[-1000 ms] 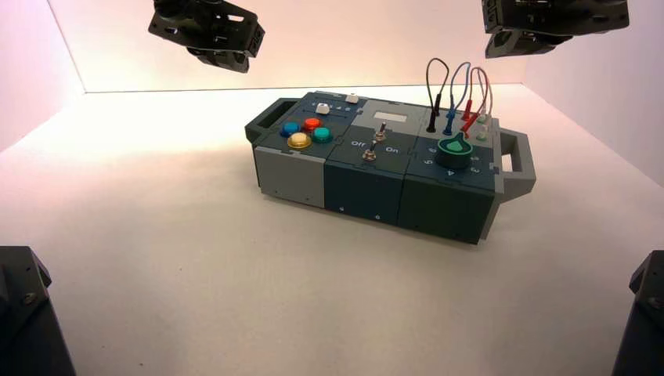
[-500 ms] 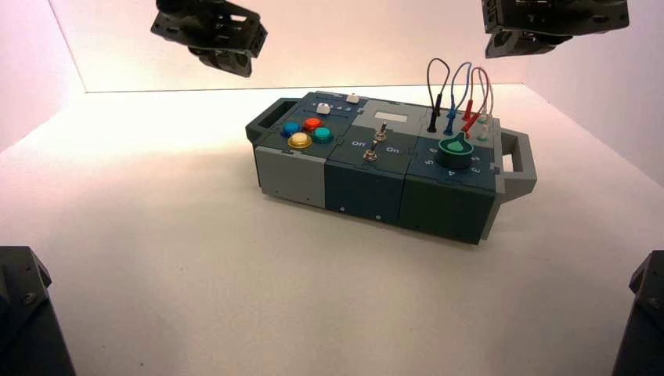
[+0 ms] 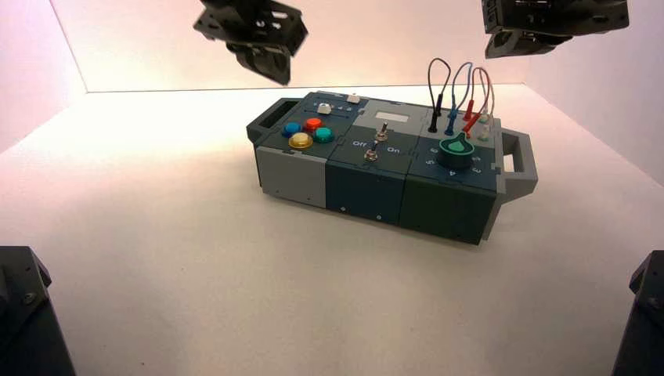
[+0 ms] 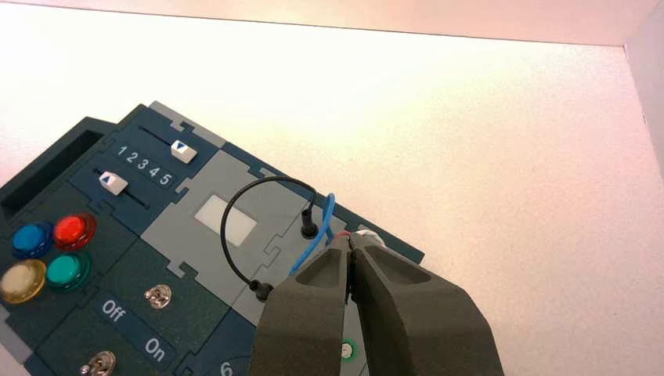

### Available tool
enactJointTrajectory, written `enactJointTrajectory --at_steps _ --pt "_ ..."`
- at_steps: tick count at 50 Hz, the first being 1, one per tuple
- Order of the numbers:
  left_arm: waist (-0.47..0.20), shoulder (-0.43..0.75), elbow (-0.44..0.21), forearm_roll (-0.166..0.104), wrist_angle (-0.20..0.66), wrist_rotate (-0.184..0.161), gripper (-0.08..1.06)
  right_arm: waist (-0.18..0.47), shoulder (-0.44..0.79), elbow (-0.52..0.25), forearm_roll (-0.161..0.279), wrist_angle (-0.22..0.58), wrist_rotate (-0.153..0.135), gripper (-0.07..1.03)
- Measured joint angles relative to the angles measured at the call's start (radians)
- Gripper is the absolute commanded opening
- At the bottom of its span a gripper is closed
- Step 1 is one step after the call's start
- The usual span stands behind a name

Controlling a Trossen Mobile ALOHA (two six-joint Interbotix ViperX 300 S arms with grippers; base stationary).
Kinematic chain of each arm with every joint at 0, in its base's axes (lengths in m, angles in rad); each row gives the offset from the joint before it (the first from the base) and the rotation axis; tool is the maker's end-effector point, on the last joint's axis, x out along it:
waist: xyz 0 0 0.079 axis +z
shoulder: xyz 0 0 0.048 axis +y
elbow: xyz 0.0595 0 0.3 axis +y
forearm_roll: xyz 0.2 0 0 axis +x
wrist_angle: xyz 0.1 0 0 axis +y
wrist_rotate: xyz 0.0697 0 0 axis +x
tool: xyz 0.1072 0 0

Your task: Push the green button with the left gripper.

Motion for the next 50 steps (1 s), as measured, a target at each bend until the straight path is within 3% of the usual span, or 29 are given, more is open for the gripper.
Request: enactJointTrajectory --at_steps 29,50 --pt "-0.092 0.034 -0.071 -0.011 0.135 -0.002 -0.03 0.000 0.002 0.000 0.000 0.000 0.000 -0.02" --pt "-0.110 0.083 -0.081 -0.015 0.183 -0.023 -0.03 0.000 0.000 -0.002 0.000 0.000 0.000 -0.02"
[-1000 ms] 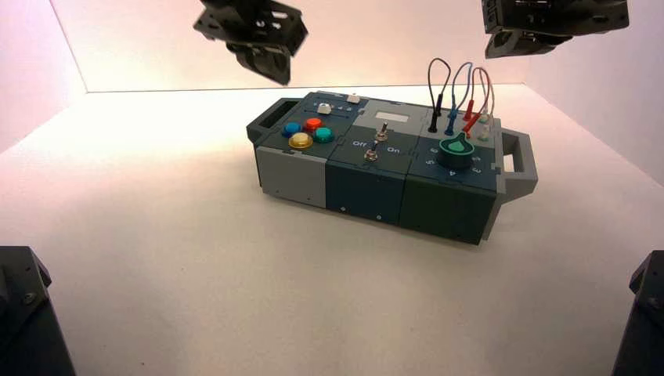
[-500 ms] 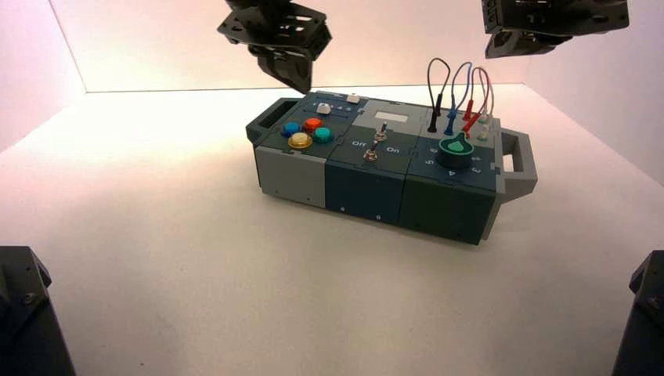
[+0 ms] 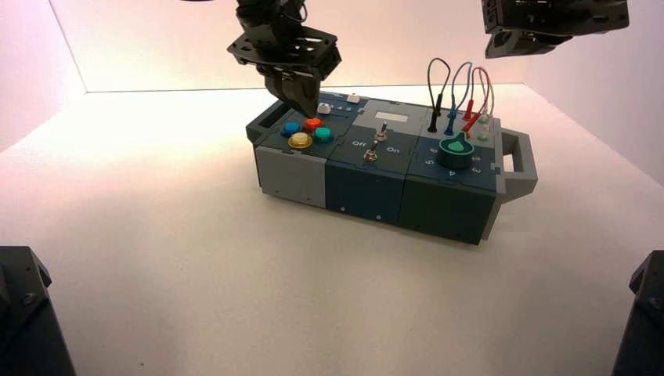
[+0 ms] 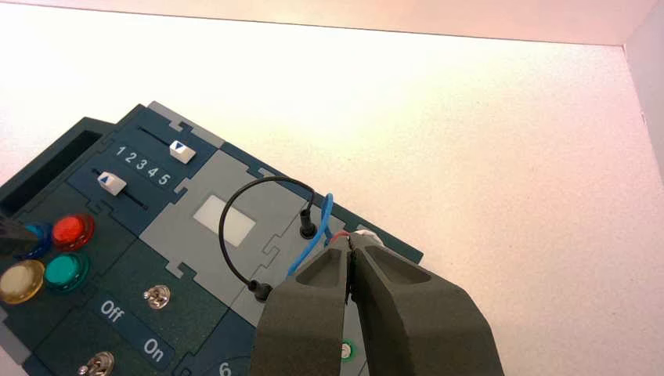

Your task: Push the green button with the left gripper.

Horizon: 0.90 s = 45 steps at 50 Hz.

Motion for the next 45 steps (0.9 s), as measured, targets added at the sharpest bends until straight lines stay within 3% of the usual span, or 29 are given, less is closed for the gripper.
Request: enactJointTrajectory --at_steps 15,45 --pt "-0.038 0.040 -0.037 -0.003 0.038 0.002 -0.03 0.000 0.000 0.002 0.000 0.000 0.000 -0.02" --pt "-0.040 0.075 -0.061 -0.003 0.048 0.000 -0.03 0.000 0.002 0.000 0.000 0.000 0.000 -0.02"
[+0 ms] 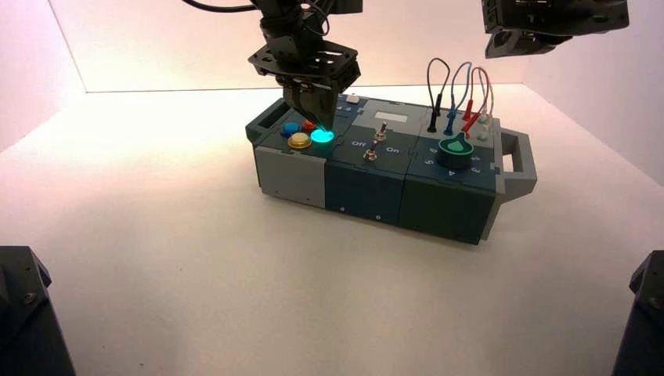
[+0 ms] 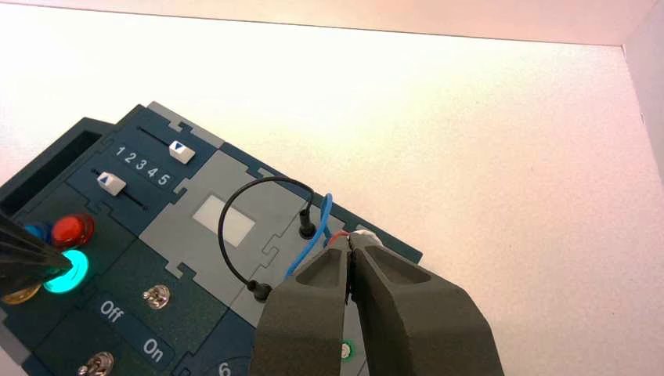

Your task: Push the green button with the left gripper.

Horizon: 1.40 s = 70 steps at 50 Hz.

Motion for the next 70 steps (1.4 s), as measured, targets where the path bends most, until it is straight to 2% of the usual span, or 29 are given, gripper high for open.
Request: enactJointTrajectory --at_steps 38,62,66,70 --pt "0.000 -0.058 0.000 0.000 -0.038 0.000 -0.03 0.000 0.003 0.000 0.000 0.000 0.000 -0.02" --pt "0.011 -0.158 0.058 0.011 -0.233 0.005 -0.03 0.000 0.015 0.000 0.000 0.000 0.000 -0.02" --pt "0.029 -0.184 0.080 0.012 -0.305 0.005 -0.03 0.000 0.023 -0.002 0.000 0.000 0.000 -0.02" --pt "0.044 -0.196 0.101 0.012 -0.334 0.005 -0.03 -0.002 0.028 -0.005 0.000 0.000 0.000 -0.02"
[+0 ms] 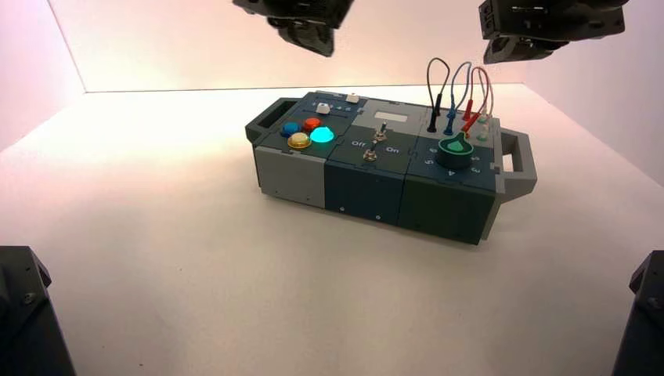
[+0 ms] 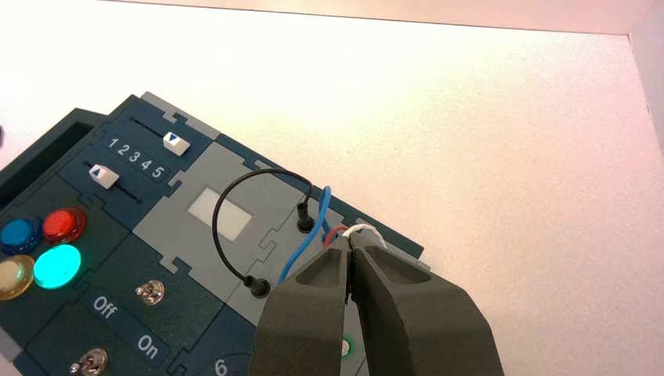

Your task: Push the green button with the left gripper.

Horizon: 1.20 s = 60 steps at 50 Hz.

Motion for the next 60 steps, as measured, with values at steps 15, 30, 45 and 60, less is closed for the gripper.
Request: enactJointTrajectory --at_steps 15,30,45,60 --pt "0.110 -0.048 0.077 -0.002 -0.069 -0.003 -0.03 0.000 0.003 0.000 0.000 0.000 -0.003 -0.02" --pt "0.130 -0.123 0.167 -0.002 -0.201 -0.003 -0.03 0.000 0.003 0.000 0.000 0.000 -0.003 -0.02" --pt "0.135 -0.127 0.187 -0.003 -0.235 -0.003 -0.03 0.000 0.003 0.000 0.000 -0.002 -0.003 -0.02" --pt "0.135 -0.118 0.187 -0.002 -0.236 -0.003 -0.03 0.000 0.003 -0.002 0.000 -0.002 -0.003 -0.02"
